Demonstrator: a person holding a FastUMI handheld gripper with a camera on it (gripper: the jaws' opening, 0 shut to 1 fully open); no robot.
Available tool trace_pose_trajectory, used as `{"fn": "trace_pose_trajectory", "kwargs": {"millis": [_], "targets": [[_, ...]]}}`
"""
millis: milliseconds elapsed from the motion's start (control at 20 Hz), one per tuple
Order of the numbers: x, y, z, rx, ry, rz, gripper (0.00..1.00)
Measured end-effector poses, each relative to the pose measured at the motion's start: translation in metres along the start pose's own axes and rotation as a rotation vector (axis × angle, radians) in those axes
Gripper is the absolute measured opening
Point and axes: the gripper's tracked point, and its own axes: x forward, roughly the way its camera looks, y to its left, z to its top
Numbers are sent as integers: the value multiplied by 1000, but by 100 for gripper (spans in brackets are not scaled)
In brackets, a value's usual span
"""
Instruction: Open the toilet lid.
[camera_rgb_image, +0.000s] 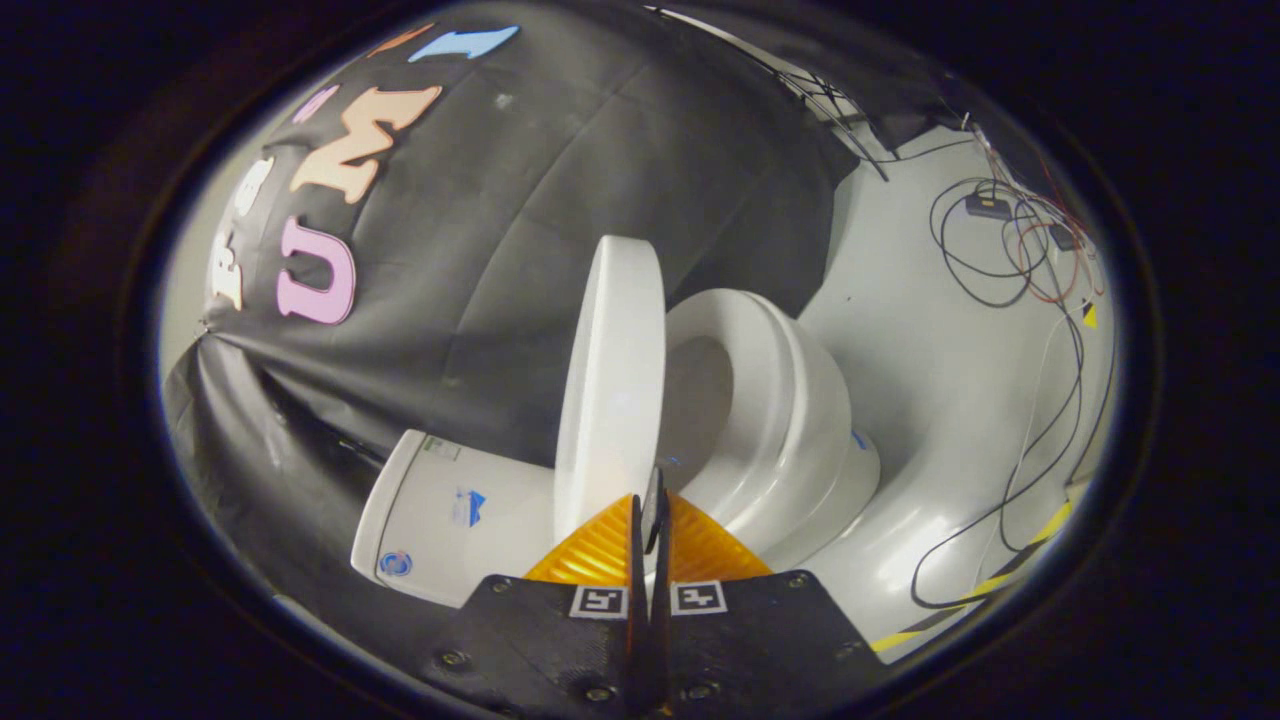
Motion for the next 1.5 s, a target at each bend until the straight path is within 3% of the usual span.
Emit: {"fn": "trace_pose_trajectory", "kwargs": {"millis": [1000,1500], "targets": [[-22,86,6,-183,-37,71,1],[-28,124,-1,-396,-77,42,1]]}}
